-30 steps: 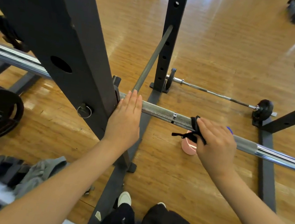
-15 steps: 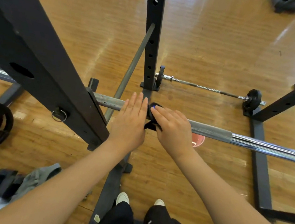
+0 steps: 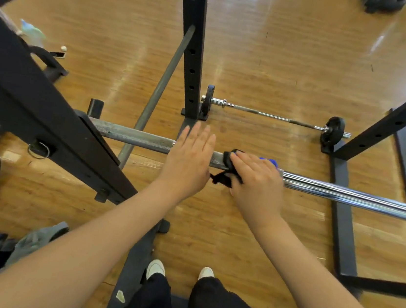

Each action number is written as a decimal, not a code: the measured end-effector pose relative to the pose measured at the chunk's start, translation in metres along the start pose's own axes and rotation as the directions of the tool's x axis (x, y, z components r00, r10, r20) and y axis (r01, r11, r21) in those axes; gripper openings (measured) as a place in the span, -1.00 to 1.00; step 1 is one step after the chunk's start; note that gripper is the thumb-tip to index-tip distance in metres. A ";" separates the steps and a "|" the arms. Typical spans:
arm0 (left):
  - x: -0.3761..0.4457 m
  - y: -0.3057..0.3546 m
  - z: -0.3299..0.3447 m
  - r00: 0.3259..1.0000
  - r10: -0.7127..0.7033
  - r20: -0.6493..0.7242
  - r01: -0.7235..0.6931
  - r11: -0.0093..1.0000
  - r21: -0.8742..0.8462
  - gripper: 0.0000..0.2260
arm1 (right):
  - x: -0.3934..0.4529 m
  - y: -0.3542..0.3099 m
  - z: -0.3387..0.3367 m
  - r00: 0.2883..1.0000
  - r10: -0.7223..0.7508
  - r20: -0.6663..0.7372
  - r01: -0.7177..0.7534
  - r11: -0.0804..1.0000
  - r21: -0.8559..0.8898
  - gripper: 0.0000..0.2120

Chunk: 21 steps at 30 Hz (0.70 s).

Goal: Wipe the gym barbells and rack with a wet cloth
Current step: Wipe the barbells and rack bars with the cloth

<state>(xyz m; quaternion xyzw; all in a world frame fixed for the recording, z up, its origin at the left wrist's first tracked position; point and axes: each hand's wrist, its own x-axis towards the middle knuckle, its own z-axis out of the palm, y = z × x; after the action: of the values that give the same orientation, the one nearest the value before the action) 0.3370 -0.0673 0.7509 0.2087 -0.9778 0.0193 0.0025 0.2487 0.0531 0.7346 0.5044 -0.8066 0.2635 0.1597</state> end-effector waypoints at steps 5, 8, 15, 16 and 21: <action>0.008 0.011 0.002 0.992 -0.116 -0.047 0.113 0.991 -0.077 -0.45 | 0.013 -0.005 0.010 0.988 -0.103 0.112 0.101 0.995 0.019 -0.67; 0.009 0.015 0.001 0.986 -0.163 -0.037 0.159 0.984 -0.082 -0.38 | 0.005 0.014 0.002 0.986 -0.146 0.082 0.142 0.989 0.046 -0.63; 0.005 0.023 -0.005 0.993 -0.084 0.084 0.080 0.996 0.047 -0.15 | -0.021 0.058 -0.025 0.996 -0.070 0.050 0.068 0.997 0.031 -0.65; 0.004 0.027 -0.004 0.994 -0.077 0.081 0.073 0.996 0.050 -0.15 | -0.027 0.066 -0.033 0.999 -0.036 0.027 0.035 0.999 0.012 -0.64; 0.005 0.030 -0.001 0.996 -0.070 0.051 0.068 0.997 0.031 -0.17 | -0.037 0.077 -0.054 0.996 0.092 0.004 -0.092 0.995 -0.049 -0.67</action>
<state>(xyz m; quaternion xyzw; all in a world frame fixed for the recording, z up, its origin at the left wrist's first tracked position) 0.3201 -0.0416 0.7505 0.2427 -0.9694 0.0281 -0.0253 0.1957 0.1394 0.7389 0.4636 -0.8357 0.2492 0.1569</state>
